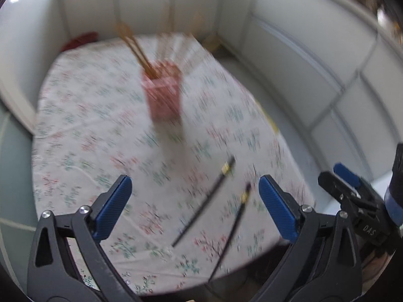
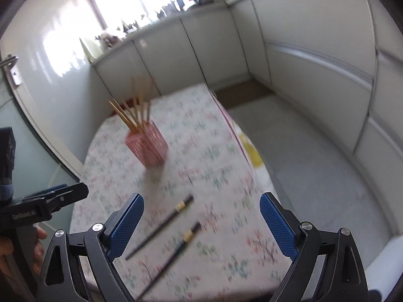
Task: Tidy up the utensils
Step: 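Withdraw both grippers and move them toward the black chopsticks on the cloth, then grasp a black gold-banded chopstick with the left gripper while the right gripper approaches the other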
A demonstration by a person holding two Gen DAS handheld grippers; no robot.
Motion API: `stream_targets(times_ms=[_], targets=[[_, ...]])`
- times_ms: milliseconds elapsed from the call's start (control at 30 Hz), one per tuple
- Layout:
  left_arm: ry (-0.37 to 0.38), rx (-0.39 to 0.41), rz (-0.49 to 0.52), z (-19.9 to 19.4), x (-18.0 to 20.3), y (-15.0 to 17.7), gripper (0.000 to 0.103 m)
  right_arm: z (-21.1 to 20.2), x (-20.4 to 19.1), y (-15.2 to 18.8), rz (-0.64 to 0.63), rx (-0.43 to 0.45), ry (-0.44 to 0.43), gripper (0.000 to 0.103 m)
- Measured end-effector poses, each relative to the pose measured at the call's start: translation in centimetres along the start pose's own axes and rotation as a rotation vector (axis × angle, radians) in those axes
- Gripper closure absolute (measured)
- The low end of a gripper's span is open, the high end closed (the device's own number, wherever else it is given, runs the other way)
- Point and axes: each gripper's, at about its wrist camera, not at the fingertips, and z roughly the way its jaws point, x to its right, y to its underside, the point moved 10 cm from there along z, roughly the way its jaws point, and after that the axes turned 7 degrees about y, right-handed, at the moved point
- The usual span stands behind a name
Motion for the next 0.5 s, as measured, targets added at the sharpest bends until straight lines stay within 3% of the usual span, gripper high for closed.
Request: stream_targets(times_ms=[133, 333, 433, 500], targets=[[0.017, -0.162, 0.077, 4.3, 1.9, 1.3, 0.003, 1.3, 2.1, 2.4, 0.047, -0.070, -0.007, 0.008], [0.016, -0.351, 0.187, 10.5, 4.1, 1.5, 0.003, 1.5, 3.6, 2.3, 0.102, -0.069, -0.003, 0.008], [0.010, -0.421, 0.209, 12.8, 4.6, 1.6, 0.021, 2.4, 4.0, 2.7, 0.123, -0.115, -0.012, 0.008], [0.006, -0.468, 0.209, 14.1, 4.5, 2.0, 0.041, 2.9, 4.2, 2.8, 0.137, -0.138, -0.015, 0.009]])
